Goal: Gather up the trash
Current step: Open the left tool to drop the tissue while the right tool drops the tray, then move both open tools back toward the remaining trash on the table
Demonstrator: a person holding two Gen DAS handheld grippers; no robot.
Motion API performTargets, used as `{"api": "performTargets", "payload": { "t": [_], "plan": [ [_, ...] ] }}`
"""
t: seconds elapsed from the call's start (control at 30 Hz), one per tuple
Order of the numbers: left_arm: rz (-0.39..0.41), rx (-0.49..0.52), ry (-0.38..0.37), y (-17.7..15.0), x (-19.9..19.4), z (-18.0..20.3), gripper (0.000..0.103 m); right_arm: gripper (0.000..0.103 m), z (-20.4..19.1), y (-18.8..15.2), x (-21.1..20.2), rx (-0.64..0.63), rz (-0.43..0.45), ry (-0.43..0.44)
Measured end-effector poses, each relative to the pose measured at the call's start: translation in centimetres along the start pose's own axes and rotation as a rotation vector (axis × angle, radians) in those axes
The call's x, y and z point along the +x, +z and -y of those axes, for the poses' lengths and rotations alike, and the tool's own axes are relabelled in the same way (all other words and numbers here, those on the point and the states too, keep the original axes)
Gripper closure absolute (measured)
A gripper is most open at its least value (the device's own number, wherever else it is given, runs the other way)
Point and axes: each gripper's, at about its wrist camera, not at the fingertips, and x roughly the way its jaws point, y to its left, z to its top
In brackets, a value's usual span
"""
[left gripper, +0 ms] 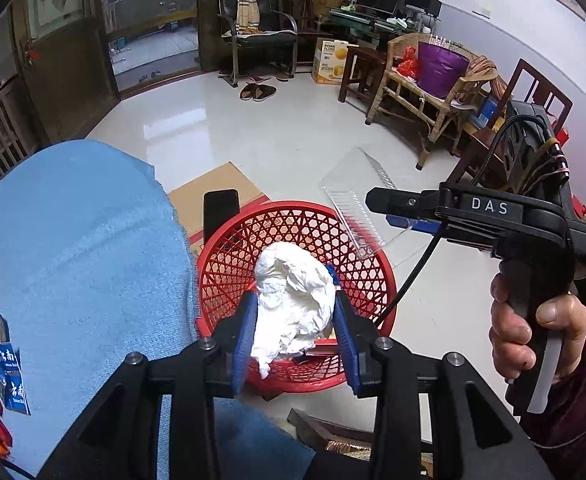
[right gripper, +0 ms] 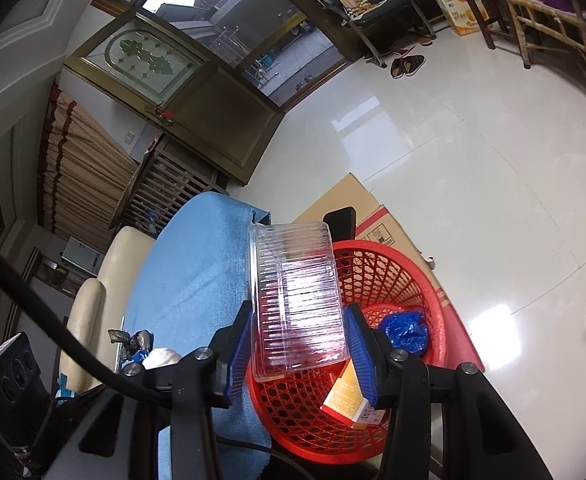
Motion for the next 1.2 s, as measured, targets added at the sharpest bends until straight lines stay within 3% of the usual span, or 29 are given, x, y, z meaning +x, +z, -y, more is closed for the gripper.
{"api": "performTargets", "payload": {
  "t": [0.2,0.37,0.67,1.2],
  "plan": [
    [0.019,-0.012,0.001,-0.1,-0.2,-0.4,0.048,0.053,-0.2,0.0,0.7,0.016,-0.001,0.015],
    [0.027,-0.022,0.006,-0.1,-0.4,-0.8,0.047,0.046,0.0,0.0,0.9,0.035,-0.007,0.022],
    [0.073,-0.021,0.039,-0.8,-2.6,-1.6,0.043,0.046,-0.5,0.3,-0.1,0.018,0.019,0.023],
    [0.176,-0.123,0.164,-6.2,-9.4,-6.8,0.04,0.046,-5.1,-0.4,0.2,-0.081,0.0,0.031]
  ]
}}
